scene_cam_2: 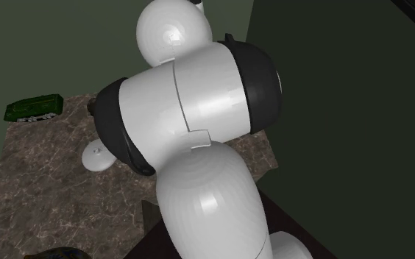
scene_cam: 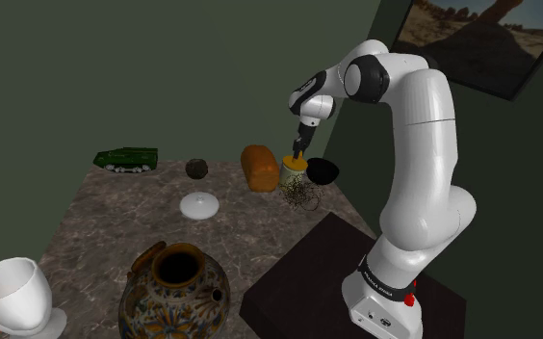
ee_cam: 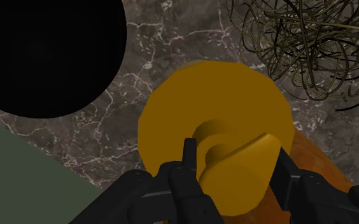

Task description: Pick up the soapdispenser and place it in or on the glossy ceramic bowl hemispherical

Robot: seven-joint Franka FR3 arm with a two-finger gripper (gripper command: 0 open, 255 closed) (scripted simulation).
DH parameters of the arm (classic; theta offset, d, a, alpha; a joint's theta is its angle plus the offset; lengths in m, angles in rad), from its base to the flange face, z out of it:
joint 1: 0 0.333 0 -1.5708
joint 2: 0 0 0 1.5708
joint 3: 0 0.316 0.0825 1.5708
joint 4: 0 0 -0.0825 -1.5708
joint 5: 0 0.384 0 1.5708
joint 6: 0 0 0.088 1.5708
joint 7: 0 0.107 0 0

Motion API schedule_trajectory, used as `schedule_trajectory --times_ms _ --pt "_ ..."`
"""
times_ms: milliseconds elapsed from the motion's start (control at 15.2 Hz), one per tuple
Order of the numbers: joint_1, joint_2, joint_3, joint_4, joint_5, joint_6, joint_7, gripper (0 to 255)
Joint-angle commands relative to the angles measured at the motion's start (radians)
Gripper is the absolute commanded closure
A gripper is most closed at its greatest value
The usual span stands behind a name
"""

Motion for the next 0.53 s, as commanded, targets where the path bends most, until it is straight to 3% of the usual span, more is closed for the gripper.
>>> schedule_trajectory --times_ms 0,462 --pt "0.000 0.000 0.000 0.000 0.000 0.000 0.000 255" --pt "0.009 -0.049 -0.014 0.008 -0.021 -0.055 0.014 255"
